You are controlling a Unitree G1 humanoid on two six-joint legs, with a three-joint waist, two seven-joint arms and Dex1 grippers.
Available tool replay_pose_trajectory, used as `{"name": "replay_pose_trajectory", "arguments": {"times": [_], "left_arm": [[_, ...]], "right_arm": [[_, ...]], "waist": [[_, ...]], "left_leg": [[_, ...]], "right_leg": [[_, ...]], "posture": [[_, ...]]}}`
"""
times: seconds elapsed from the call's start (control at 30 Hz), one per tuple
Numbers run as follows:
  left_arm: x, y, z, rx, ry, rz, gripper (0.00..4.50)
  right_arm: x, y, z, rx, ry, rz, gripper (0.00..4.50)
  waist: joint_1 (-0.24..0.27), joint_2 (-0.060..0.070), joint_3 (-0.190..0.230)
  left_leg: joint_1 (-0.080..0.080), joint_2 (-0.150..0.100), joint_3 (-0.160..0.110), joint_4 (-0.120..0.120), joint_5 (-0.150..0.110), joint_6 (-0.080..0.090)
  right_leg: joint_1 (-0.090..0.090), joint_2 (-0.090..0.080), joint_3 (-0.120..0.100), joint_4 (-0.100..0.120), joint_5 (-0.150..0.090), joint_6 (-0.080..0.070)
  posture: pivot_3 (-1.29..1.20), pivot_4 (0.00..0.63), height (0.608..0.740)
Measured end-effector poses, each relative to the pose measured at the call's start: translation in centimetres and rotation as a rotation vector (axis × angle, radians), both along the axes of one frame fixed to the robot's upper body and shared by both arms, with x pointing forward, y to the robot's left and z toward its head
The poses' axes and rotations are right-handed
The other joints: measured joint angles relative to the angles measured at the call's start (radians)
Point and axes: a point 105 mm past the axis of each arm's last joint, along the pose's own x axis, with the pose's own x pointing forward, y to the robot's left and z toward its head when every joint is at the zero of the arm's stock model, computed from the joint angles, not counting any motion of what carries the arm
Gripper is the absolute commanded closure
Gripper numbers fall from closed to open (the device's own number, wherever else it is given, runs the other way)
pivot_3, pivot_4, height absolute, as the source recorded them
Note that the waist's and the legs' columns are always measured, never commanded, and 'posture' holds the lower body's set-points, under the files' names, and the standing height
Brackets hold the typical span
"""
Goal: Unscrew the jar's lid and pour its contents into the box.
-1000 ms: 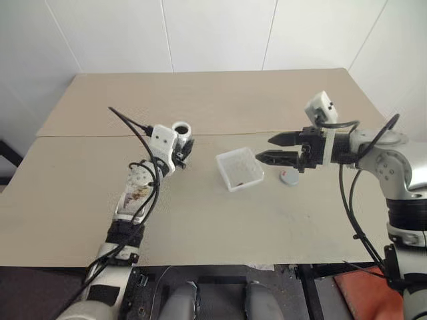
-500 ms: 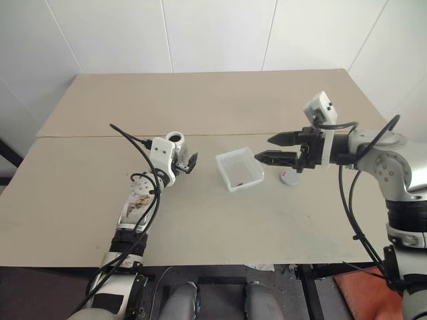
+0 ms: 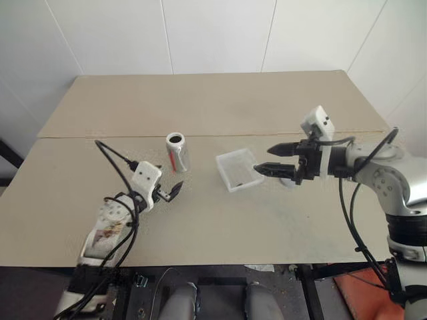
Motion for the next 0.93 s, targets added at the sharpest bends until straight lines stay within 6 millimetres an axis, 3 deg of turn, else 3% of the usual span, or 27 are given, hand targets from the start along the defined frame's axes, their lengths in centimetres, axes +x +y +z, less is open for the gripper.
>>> {"name": "replay_pose_trajectory", "arguments": {"times": [0.2,0.37,0.47,0.57,0.77,0.93], "left_arm": [[-3.8,2.3,4.1,0.027,0.03,-0.166,0.01],[-7.2,4.3,9.2,-0.025,0.035,-0.379,0.01],[-8.5,4.2,9.7,-0.037,0.065,-0.474,0.01],[-8.2,4.2,9.8,-0.038,0.05,-0.473,0.01],[-7.2,5.3,10.8,-0.042,0.008,-0.405,0.01],[-7.7,7.0,11.1,-0.027,-0.009,-0.302,0.01]], "right_arm": [[-0.7,-1.2,-0.8,-0.055,-0.039,-0.001,0.0],[-1.2,-2.1,-1.0,-0.097,-0.084,0.027,0.0],[-1.3,-2.3,-0.7,-0.106,-0.099,0.037,0.0],[-1.1,-2.5,-0.6,-0.113,-0.119,0.034,0.0],[-1.0,-1.6,0.4,-0.097,-0.166,0.028,0.0],[-1.4,-0.4,0.2,-0.061,-0.167,0.068,0.0]], "waist": [[0.0,0.0,0.0],[-0.001,0.001,0.0],[-0.002,0.001,0.0],[-0.002,0.0,0.0],[-0.005,0.0,0.0],[-0.007,0.0,0.0]], "left_leg": [[0.003,0.001,0.001,-0.004,-0.001,0.0],[0.009,0.003,0.005,-0.008,-0.001,0.0],[0.01,0.005,0.007,-0.008,-0.001,0.0],[0.01,0.007,0.009,-0.009,-0.001,0.0],[0.009,0.009,0.011,-0.011,-0.001,-0.001],[0.01,0.011,0.012,-0.013,-0.001,-0.001]], "right_leg": [[0.001,0.0,0.001,-0.002,0.0,0.0],[0.004,0.0,0.002,-0.004,0.0,0.0],[0.005,0.002,0.003,-0.004,0.0,0.0],[0.004,0.003,0.004,-0.004,0.0,-0.001],[0.002,0.005,0.007,-0.005,0.001,-0.002],[0.001,0.006,0.009,-0.005,0.001,-0.002]], "posture": [[0.0,0.15,0.74],[0.0,0.15,0.74],[0.0,0.15,0.74],[0.0,0.15,0.74],[0.0,0.15,0.74],[0.0,0.15,0.74]]}}
